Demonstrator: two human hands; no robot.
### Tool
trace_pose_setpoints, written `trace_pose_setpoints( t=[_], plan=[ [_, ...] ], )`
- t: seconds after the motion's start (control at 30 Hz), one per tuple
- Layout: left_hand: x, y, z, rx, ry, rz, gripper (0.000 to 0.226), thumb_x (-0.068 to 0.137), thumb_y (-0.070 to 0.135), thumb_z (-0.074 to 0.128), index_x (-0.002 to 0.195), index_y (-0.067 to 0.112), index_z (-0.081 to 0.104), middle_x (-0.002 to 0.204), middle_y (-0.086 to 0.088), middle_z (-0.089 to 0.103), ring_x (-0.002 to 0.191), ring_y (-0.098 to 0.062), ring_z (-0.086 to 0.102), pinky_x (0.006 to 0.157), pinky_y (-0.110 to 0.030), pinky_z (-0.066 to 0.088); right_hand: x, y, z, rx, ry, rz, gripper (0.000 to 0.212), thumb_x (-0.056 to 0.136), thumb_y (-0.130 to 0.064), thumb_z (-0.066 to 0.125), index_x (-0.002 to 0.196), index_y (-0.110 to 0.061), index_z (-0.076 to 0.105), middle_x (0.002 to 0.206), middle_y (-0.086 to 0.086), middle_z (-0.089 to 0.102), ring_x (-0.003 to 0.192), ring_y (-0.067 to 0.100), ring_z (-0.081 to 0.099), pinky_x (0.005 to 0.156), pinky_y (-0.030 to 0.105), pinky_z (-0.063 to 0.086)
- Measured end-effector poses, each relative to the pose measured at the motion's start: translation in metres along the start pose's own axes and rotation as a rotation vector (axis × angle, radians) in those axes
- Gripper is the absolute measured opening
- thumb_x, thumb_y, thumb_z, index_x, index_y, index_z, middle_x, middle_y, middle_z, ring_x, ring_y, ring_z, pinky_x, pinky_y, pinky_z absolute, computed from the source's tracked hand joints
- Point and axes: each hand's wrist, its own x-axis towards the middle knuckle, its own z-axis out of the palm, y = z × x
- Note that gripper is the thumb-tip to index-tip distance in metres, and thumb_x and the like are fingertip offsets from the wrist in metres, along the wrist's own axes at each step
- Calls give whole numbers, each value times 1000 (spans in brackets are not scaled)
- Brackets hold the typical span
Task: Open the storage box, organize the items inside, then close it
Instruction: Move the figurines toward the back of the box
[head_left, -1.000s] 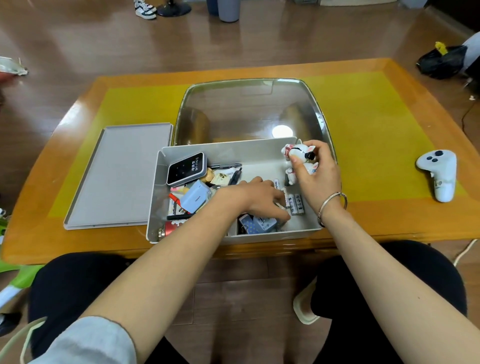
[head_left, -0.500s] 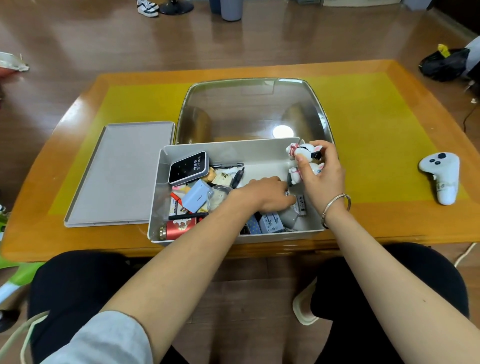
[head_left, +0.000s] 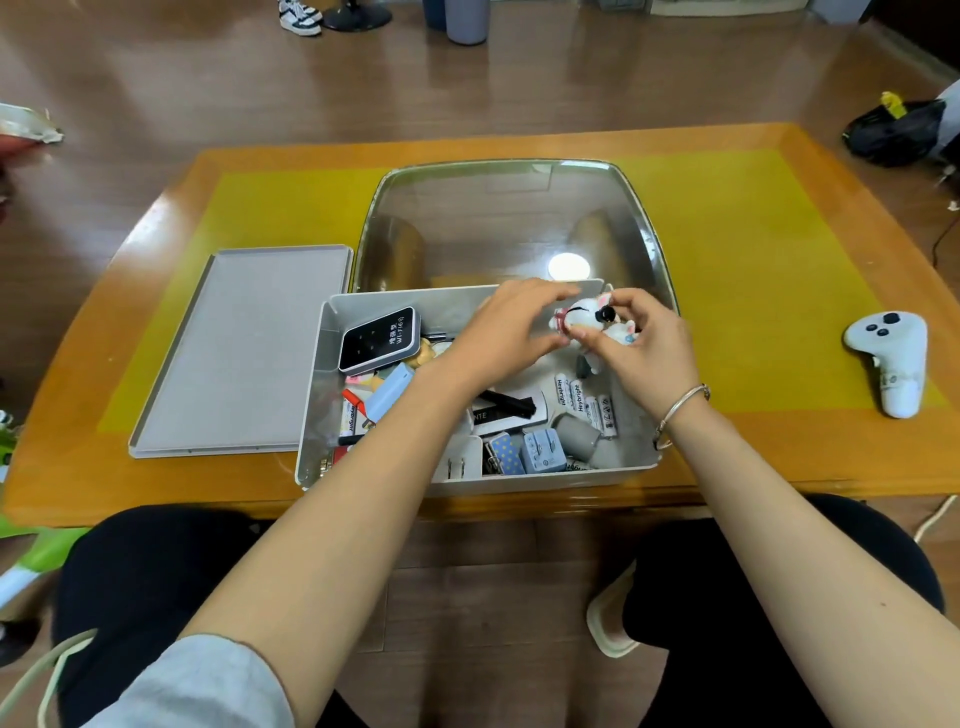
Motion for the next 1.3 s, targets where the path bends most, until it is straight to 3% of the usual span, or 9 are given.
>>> trace_pose_setpoints(
  t=[0.13,0.33,0.43,0.53,0.67,0.83,0.93,1.07,1.3],
  plan=[
    [-2,2,-6,-106,-51,-24,32,82,16,74,113,9,67,103,-4,70,95,-18,61,75,-11,40,8,-3,-3,-72,-151,-37,40,67,-35,82,102,-21,69,94,-5,70,86,11,64,81,32,52],
    [-5,7,-3,-60,-65,-40,43,80,22,76,118,9,61,101,-6,69,96,-21,58,81,-29,41,13,-8,-2,-96,-203,-51,34,65,-35,83,95,-23,73,73,-23,63,66,-11,56,62,3,39],
    [-7,2,-2,-94,-62,-96,32,82,21,74,108,8,62,90,-1,63,89,-21,58,74,-29,41,16,-6,-1,-35,-151,14,32,64,-31,85,91,-21,69,77,-9,66,66,-4,57,63,7,43],
    [-8,-6,0,-103,-16,-191,31,82,22,75,105,7,60,87,-1,61,86,-22,58,71,-27,39,20,-4,-3,5,-93,48,22,72,-33,80,79,-17,67,72,3,66,61,7,55,61,23,47],
    [-12,-17,2,-167,71,-295,32,82,20,73,107,10,55,93,-4,65,84,-22,59,78,-33,46,33,-4,-11,-63,-155,106,35,83,-41,66,71,-9,62,66,10,62,60,17,51,64,37,46],
    [-17,-24,6,-185,23,-299,40,85,13,69,120,10,50,108,-6,65,89,-24,58,75,-28,41,44,-14,-22,-64,-400,157,18,75,-25,78,77,-12,67,63,2,61,46,8,52,39,24,45],
    [-17,-29,7,-187,31,-345,39,85,13,70,118,9,49,110,-6,64,93,-24,59,75,-28,40,49,-18,-17,-190,-400,111,8,78,-20,75,81,-15,70,76,7,67,61,15,59,55,34,53],
    [-15,-33,9,-172,51,-373,37,83,16,72,112,8,52,110,-6,62,95,-24,57,78,-31,42,56,-22,-3,-485,-384,-34,26,75,-30,77,97,-18,73,92,6,68,79,17,58,79,26,45],
    [-14,-40,14,-161,55,-413,39,81,20,75,111,12,51,109,-4,62,94,-21,57,75,-28,38,65,-25,12,-753,-470,-125,39,65,-40,82,92,-16,71,90,5,71,89,26,62,75,32,50]
  ],
)
